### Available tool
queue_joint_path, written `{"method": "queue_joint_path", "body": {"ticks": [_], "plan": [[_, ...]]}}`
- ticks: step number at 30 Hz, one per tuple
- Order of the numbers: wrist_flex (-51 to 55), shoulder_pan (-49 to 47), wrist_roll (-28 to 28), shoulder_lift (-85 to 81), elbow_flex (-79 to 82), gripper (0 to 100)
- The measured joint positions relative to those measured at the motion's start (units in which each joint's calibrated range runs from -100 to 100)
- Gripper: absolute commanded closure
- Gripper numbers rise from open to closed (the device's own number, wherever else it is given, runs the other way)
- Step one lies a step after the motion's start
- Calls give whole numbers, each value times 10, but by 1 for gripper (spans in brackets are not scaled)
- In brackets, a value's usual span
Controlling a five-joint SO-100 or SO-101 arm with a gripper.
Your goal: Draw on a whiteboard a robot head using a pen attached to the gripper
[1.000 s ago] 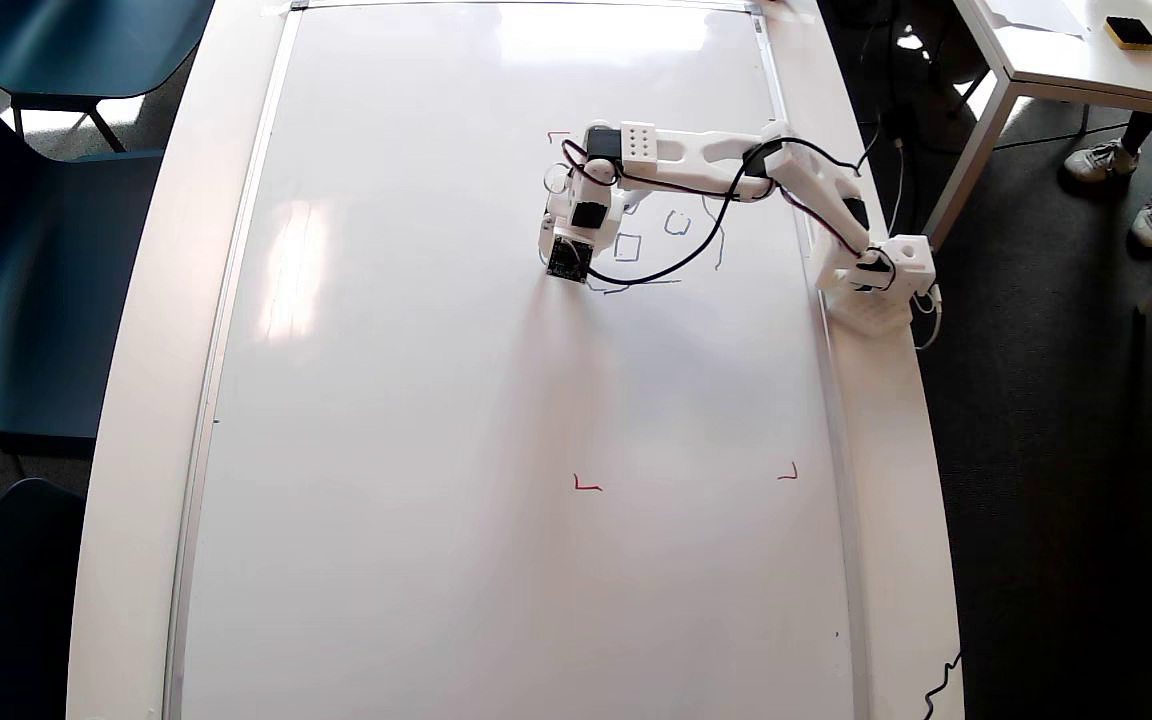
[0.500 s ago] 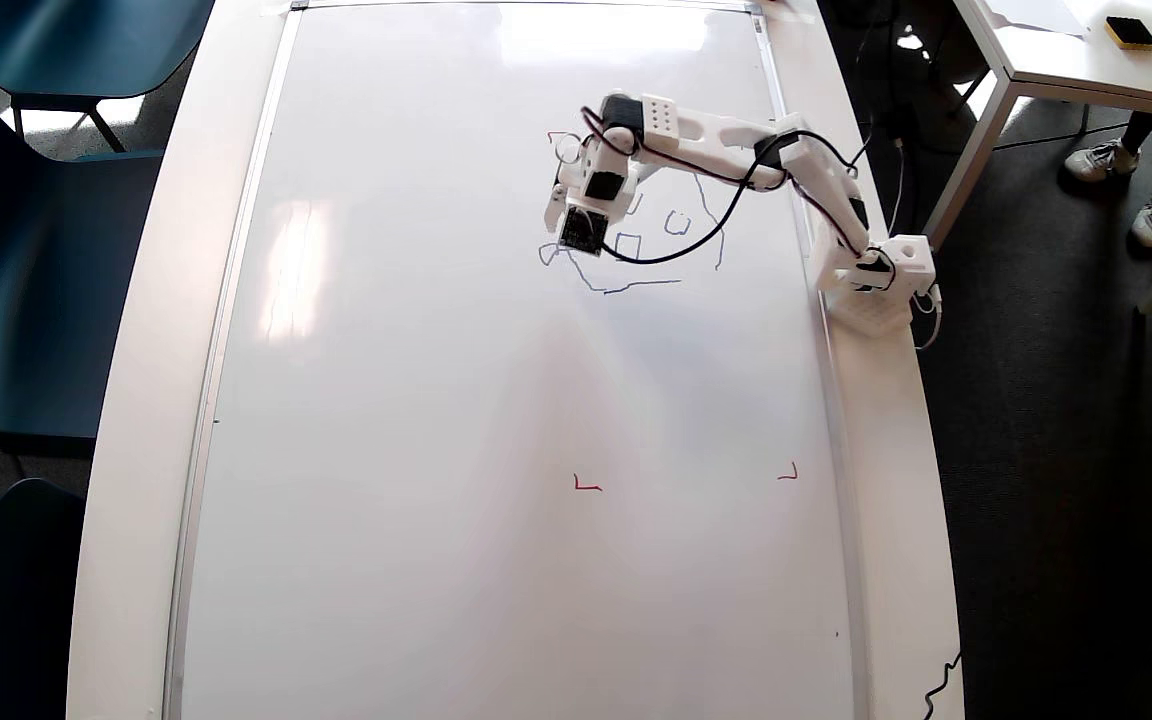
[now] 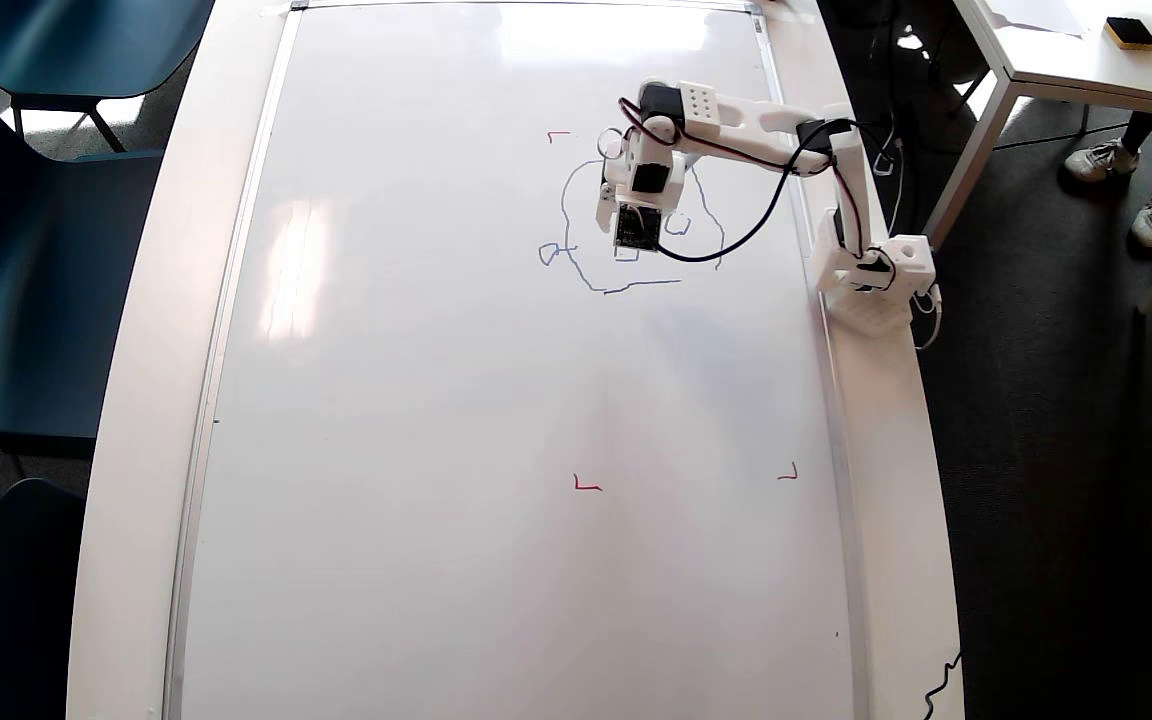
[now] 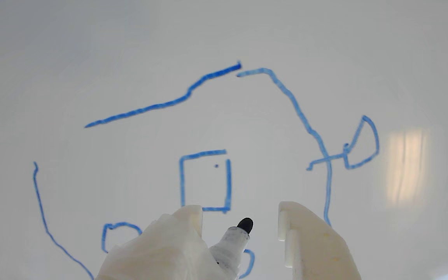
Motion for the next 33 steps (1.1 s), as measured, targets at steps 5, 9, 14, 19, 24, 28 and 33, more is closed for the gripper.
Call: {"method": "queue_joint_path", "body": {"ticks": [5,9,14,19,24,28,33], "plan": [[-15,1,6,-64,20,88],[-34,0,25,-117,55,88],[-49,-3,34,-199,130,87],[-84,-3,40,-334,272,87],[-193,-2,43,-498,447,87],[-297,-4,43,-639,575,87],[-394,-11,44,-789,712,87]]}}
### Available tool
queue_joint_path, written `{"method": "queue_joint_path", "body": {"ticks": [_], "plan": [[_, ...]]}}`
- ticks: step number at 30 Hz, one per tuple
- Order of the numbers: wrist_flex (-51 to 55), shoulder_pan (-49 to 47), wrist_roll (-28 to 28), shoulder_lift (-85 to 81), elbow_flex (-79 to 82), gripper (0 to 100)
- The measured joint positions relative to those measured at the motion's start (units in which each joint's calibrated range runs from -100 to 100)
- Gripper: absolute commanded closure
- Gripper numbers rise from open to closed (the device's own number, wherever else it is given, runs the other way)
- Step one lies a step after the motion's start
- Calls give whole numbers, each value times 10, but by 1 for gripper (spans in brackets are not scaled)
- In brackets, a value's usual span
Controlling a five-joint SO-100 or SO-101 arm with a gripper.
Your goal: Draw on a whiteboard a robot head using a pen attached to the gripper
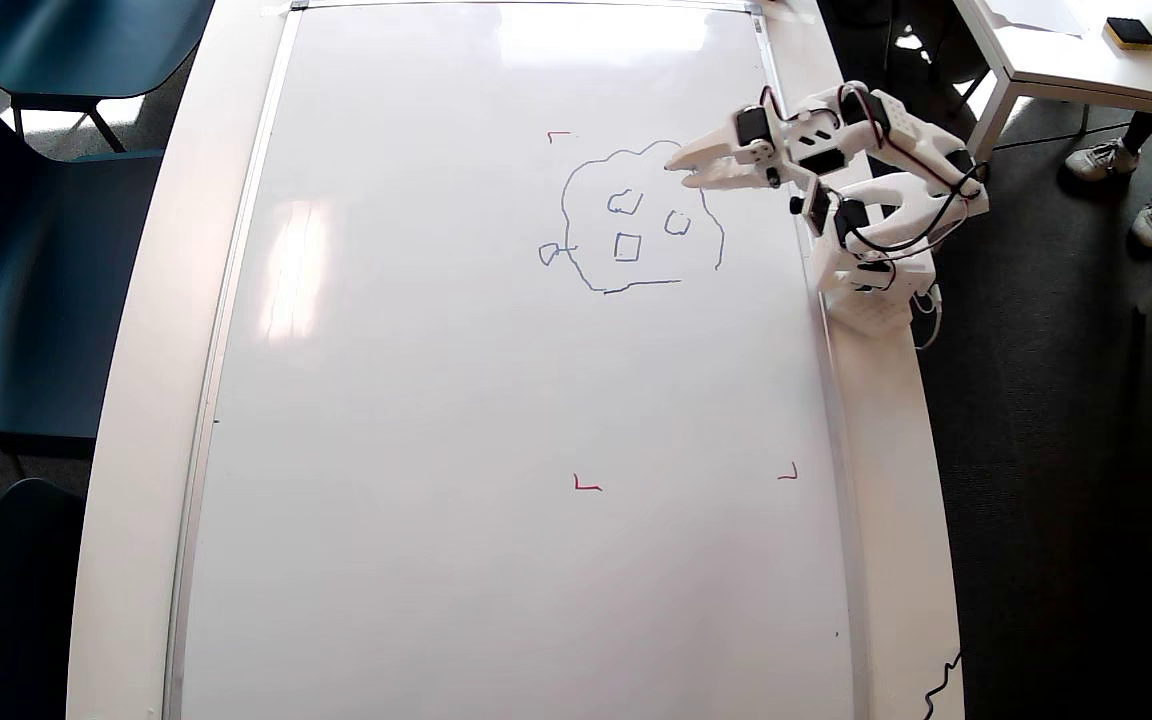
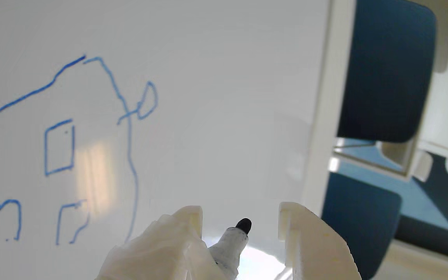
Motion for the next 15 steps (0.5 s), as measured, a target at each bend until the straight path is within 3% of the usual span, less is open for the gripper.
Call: {"method": "queue_joint_path", "body": {"ticks": [6,8,15], "plan": [[-113,2,0,-130,143,87],[-202,-1,0,-189,225,87],[-334,-2,-1,-296,313,87]]}}
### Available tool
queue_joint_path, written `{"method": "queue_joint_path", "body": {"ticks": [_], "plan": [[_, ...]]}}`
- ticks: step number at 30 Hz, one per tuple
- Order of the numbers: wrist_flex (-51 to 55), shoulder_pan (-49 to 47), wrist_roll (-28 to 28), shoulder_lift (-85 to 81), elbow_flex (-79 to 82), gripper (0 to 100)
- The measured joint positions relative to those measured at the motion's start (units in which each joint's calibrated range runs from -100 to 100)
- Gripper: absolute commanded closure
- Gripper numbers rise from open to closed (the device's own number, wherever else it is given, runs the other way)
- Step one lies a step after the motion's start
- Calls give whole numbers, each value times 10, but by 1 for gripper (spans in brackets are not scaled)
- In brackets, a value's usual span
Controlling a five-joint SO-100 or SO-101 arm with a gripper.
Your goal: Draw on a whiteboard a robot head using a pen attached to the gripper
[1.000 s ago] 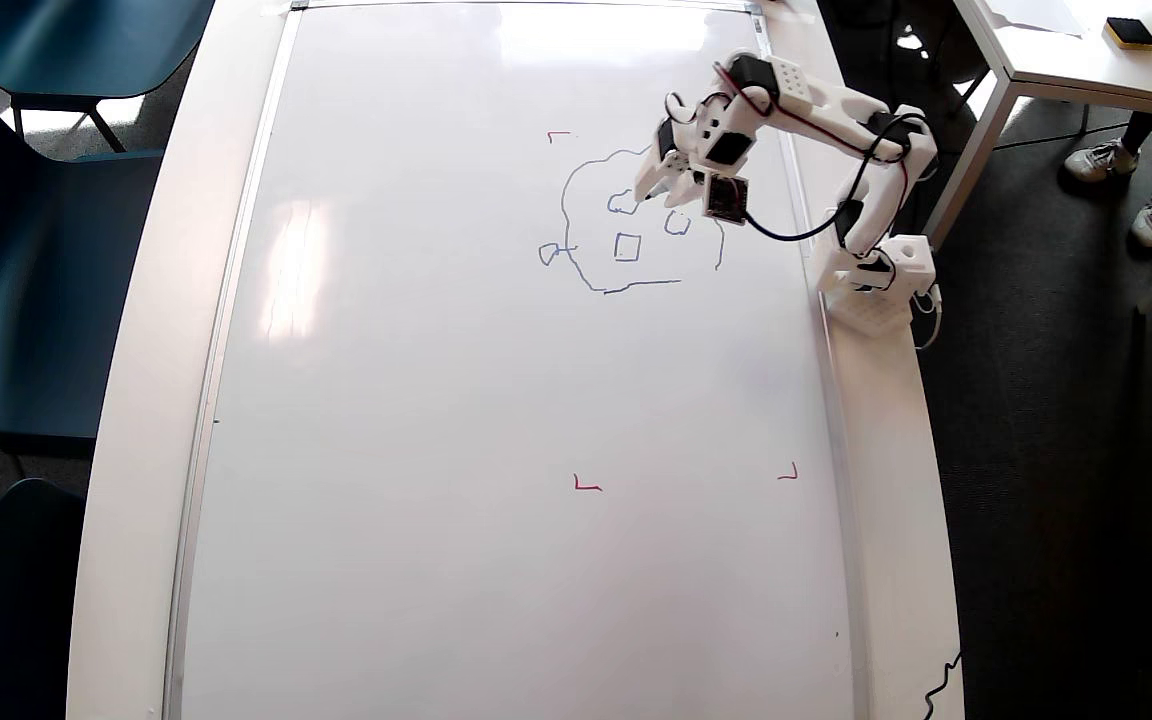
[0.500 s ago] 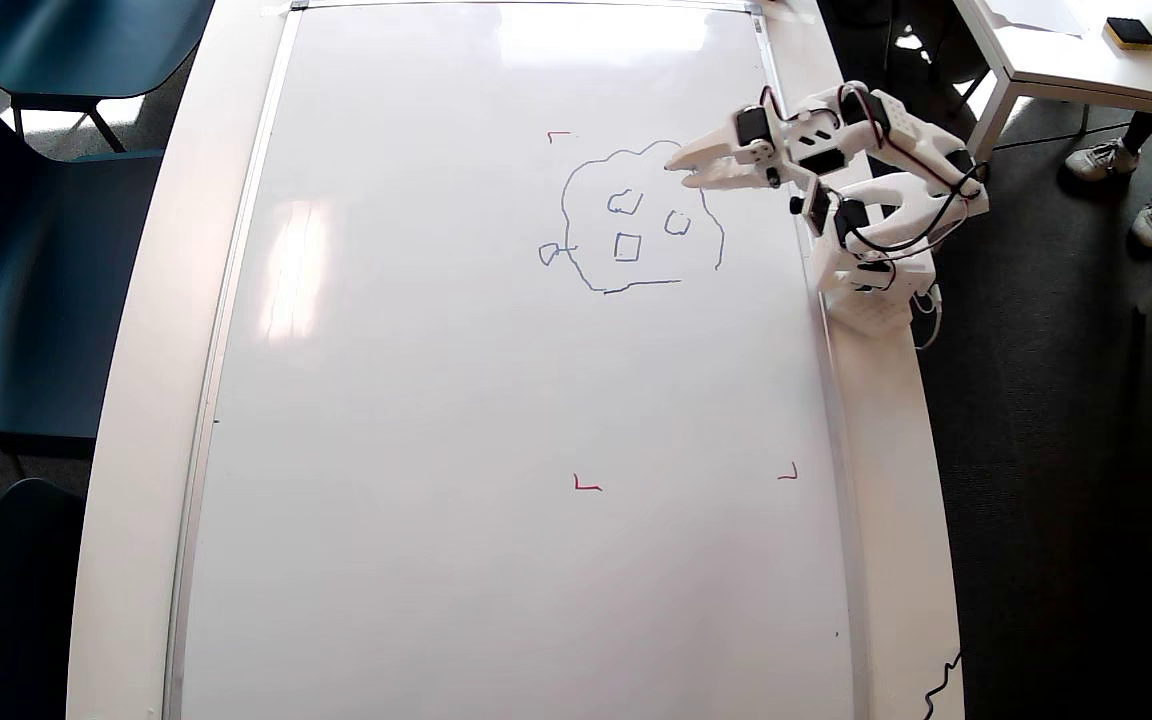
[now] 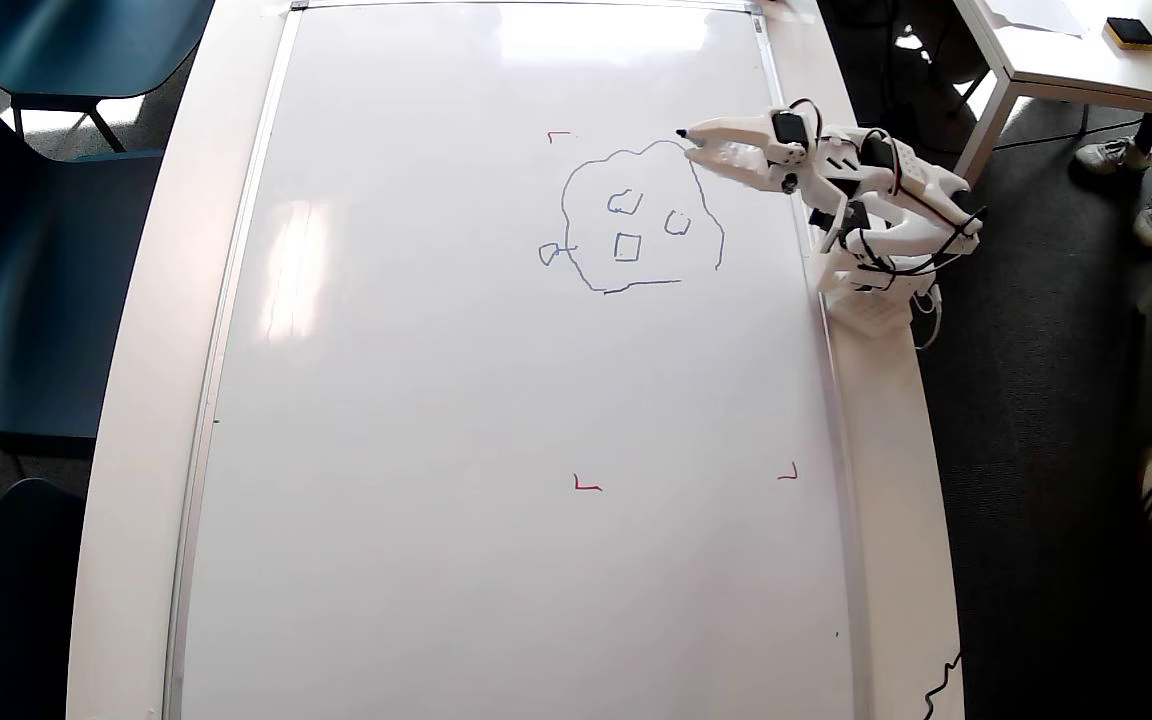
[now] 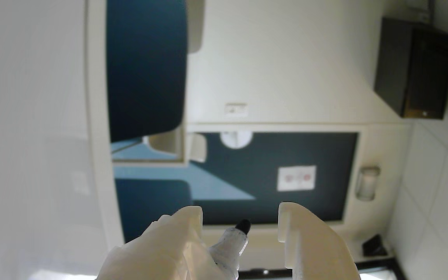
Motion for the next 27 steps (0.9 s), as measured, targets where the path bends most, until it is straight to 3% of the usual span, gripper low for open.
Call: {"method": "queue_joint_path", "body": {"ticks": [6,11,17,27], "plan": [[-77,0,-7,-71,37,87],[-291,0,-31,-83,132,87],[-656,-3,-32,-83,225,88],[-1079,-5,-34,-90,232,88]]}}
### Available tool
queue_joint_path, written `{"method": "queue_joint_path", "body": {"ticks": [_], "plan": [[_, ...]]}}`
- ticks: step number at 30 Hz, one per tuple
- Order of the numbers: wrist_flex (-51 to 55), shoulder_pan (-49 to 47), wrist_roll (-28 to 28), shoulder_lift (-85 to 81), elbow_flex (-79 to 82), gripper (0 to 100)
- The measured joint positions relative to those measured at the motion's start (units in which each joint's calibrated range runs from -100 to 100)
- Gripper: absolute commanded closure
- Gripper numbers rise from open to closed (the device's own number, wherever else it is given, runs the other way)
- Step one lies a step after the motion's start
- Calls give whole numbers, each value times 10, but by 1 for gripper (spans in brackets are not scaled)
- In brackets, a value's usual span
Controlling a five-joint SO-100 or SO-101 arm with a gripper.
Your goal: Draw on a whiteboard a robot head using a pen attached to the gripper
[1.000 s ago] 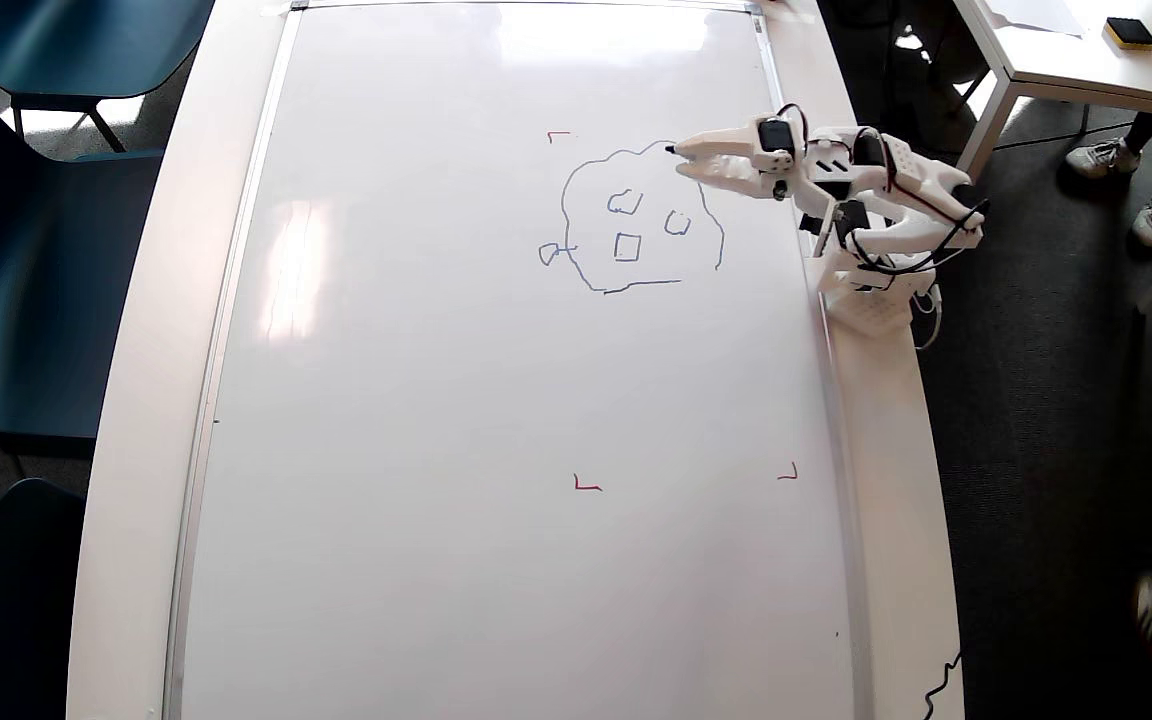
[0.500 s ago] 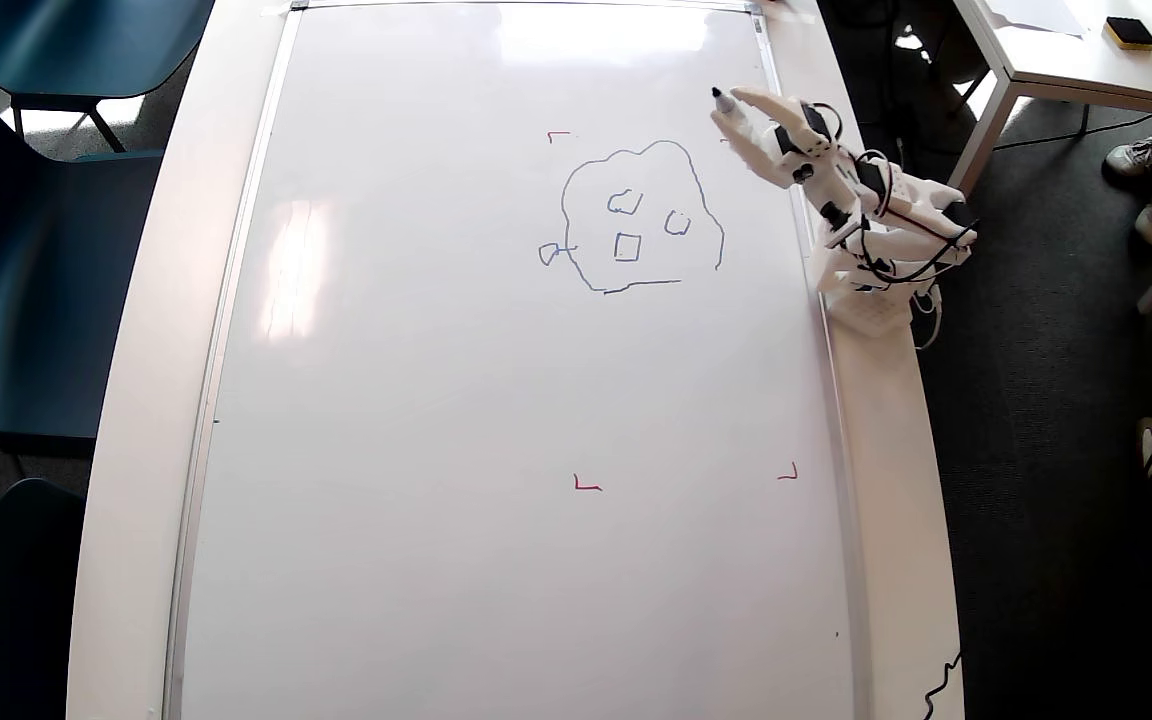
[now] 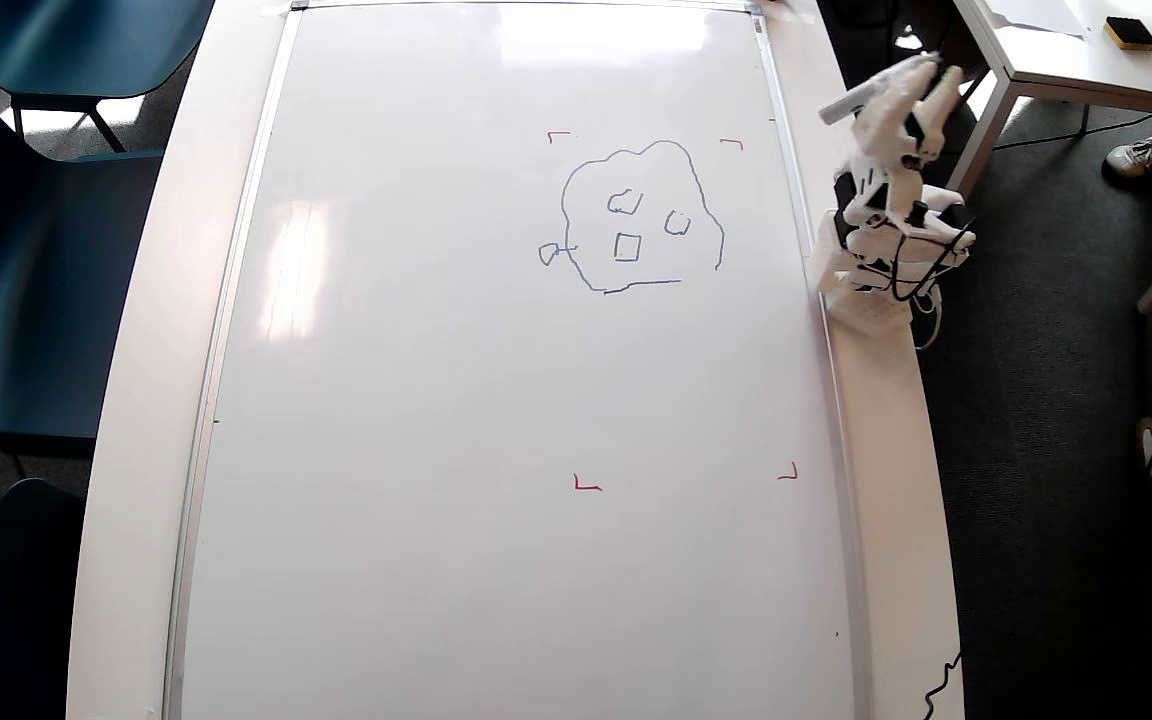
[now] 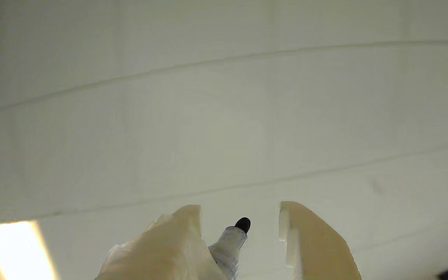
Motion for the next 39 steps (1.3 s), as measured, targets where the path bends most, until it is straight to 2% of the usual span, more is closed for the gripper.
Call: {"method": "queue_joint_path", "body": {"ticks": [4,6,20,25,30,39], "plan": [[-107,-3,1,-1,-1,87],[-121,2,4,0,-1,87],[-125,-4,6,0,-1,88],[-125,-3,-30,0,1,88],[-125,2,-40,0,1,99],[-125,0,-40,0,1,99]]}}
